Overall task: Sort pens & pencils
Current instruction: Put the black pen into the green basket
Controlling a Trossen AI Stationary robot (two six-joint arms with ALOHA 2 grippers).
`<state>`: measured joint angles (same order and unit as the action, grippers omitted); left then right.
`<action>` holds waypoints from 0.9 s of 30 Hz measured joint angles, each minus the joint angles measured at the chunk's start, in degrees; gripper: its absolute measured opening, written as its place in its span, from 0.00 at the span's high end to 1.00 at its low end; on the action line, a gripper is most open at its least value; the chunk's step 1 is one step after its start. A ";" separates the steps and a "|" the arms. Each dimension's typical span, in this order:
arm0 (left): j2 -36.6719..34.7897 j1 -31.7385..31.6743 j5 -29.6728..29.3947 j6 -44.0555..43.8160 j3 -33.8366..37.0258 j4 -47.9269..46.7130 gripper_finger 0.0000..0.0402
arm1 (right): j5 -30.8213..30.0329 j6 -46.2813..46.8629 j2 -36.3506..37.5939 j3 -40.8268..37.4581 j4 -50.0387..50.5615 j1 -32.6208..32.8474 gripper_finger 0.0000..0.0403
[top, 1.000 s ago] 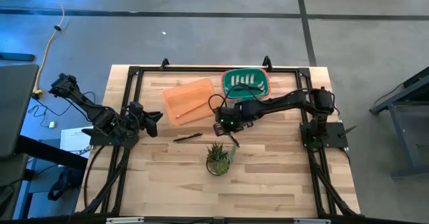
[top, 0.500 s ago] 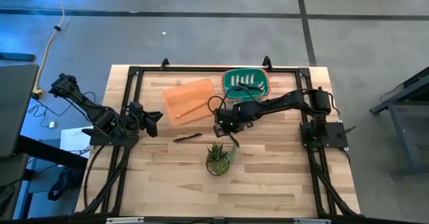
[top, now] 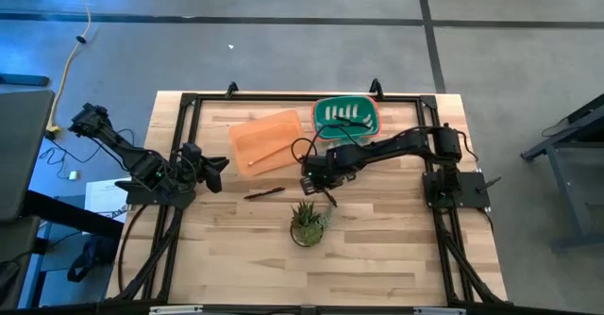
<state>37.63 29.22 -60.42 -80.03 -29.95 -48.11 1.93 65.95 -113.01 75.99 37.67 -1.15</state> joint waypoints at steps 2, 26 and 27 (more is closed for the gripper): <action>-0.02 0.01 0.00 0.00 0.00 0.02 0.81 | 0.03 0.00 -0.15 0.00 -0.29 0.09 0.66; 0.00 0.02 0.44 0.00 0.00 0.04 0.81 | 1.06 -0.24 -1.73 0.04 1.19 0.44 0.67; 0.00 0.01 0.46 0.00 0.00 0.04 0.81 | 1.00 -0.26 -1.73 0.04 1.30 0.44 0.67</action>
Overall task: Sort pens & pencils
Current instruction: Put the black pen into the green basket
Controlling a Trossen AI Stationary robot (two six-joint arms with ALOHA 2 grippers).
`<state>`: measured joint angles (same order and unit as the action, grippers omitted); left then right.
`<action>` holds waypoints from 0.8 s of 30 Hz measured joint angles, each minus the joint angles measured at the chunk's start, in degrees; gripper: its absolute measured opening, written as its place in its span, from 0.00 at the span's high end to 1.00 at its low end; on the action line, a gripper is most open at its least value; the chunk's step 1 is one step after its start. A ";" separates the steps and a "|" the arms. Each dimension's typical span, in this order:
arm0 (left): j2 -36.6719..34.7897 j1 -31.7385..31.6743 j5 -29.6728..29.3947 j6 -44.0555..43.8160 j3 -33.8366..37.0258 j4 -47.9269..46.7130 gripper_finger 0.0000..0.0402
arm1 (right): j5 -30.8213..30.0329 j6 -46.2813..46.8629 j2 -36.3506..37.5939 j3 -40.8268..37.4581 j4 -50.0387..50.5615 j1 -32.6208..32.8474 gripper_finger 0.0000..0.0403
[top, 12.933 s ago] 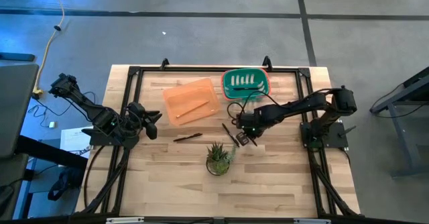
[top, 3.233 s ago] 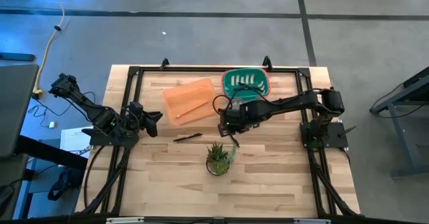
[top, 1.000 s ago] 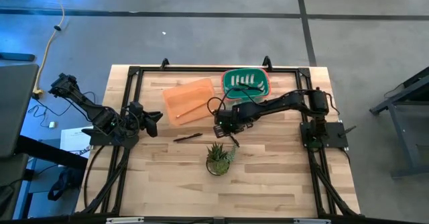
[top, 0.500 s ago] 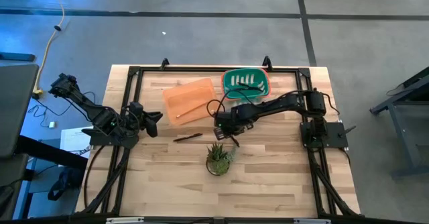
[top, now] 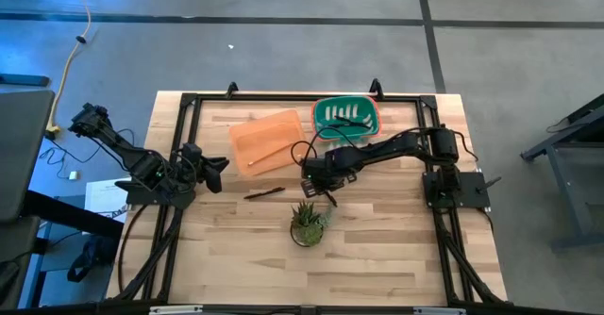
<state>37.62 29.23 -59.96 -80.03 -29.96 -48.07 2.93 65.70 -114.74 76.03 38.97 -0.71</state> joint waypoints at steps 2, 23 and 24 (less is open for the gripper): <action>0.00 0.01 0.00 0.00 0.00 0.02 0.81 | -0.13 0.02 -0.02 0.00 0.21 0.00 0.70; -0.01 0.00 1.37 -0.02 -0.01 0.61 0.81 | -1.27 -2.22 -0.52 0.17 5.12 0.02 0.83; 0.00 0.00 1.51 -0.02 0.00 0.61 0.81 | -1.40 -2.34 -0.52 0.17 5.51 0.02 0.83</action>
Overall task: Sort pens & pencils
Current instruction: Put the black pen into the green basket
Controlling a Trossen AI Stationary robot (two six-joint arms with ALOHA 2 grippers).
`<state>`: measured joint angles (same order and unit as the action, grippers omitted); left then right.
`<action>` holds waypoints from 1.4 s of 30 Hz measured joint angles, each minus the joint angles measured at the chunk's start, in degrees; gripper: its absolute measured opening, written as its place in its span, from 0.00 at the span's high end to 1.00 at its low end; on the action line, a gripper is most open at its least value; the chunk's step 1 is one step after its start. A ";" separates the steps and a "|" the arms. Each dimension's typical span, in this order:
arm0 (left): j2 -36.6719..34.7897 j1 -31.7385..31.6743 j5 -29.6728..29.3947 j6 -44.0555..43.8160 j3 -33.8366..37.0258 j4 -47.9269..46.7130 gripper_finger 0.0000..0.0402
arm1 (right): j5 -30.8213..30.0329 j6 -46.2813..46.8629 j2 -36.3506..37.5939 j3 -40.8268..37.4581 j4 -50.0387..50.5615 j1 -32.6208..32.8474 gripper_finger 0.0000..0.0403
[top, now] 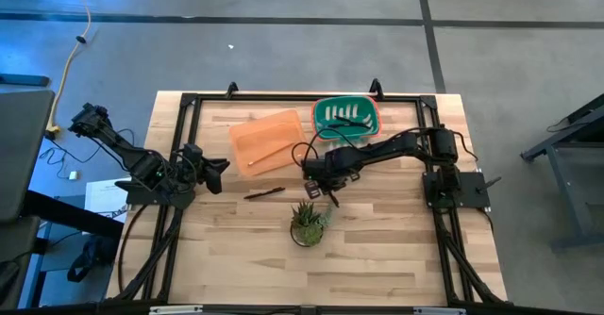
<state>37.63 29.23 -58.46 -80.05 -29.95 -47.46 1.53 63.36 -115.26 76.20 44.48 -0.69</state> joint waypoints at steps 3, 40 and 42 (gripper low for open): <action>0.00 0.00 0.00 0.00 0.00 0.07 0.81 | -0.23 -0.01 0.00 -0.04 0.52 0.00 0.83; 0.00 -0.01 -0.46 0.26 0.00 0.22 0.81 | 0.90 -4.58 -0.02 -0.26 2.06 -1.18 0.83; 0.00 0.00 -0.46 0.26 0.00 0.21 0.81 | 0.83 -4.94 -0.04 -0.26 2.51 -1.20 0.86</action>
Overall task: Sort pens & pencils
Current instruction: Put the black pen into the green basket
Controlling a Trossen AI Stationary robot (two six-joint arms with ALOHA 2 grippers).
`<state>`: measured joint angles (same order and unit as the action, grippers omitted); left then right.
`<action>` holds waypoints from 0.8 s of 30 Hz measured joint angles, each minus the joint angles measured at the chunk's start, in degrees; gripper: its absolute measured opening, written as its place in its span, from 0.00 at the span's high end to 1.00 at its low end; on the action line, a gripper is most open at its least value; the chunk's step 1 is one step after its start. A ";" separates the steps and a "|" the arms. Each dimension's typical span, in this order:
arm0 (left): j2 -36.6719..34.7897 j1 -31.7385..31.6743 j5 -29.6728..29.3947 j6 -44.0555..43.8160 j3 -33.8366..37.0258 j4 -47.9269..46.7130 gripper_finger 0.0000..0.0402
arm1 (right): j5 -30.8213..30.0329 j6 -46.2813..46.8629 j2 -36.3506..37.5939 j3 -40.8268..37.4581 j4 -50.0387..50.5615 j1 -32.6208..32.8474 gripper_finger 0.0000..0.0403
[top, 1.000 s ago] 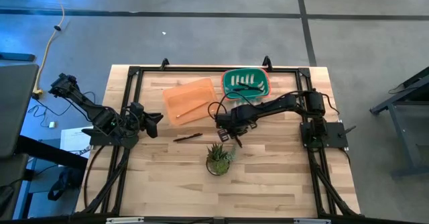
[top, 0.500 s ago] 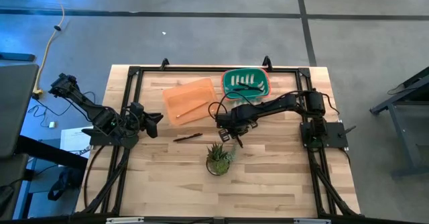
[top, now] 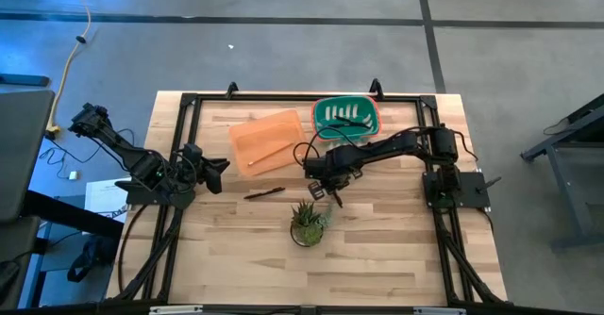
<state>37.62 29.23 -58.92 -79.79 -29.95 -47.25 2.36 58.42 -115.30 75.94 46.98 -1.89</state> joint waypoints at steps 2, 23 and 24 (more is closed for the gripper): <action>0.00 0.00 0.00 -0.02 -0.02 0.01 0.81 | -0.26 -0.58 -0.01 0.00 0.17 0.00 0.91; -0.01 0.00 -0.26 -0.44 0.00 0.02 0.81 | -0.99 -3.92 0.70 0.00 0.46 -0.31 0.99; -0.02 -0.01 -0.26 -0.44 -0.01 0.03 0.81 | -1.16 -3.92 0.86 -0.01 0.46 -0.31 1.00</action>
<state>37.60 29.22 -59.18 -80.23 -29.97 -47.22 1.20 54.50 -114.44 75.93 47.44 -2.20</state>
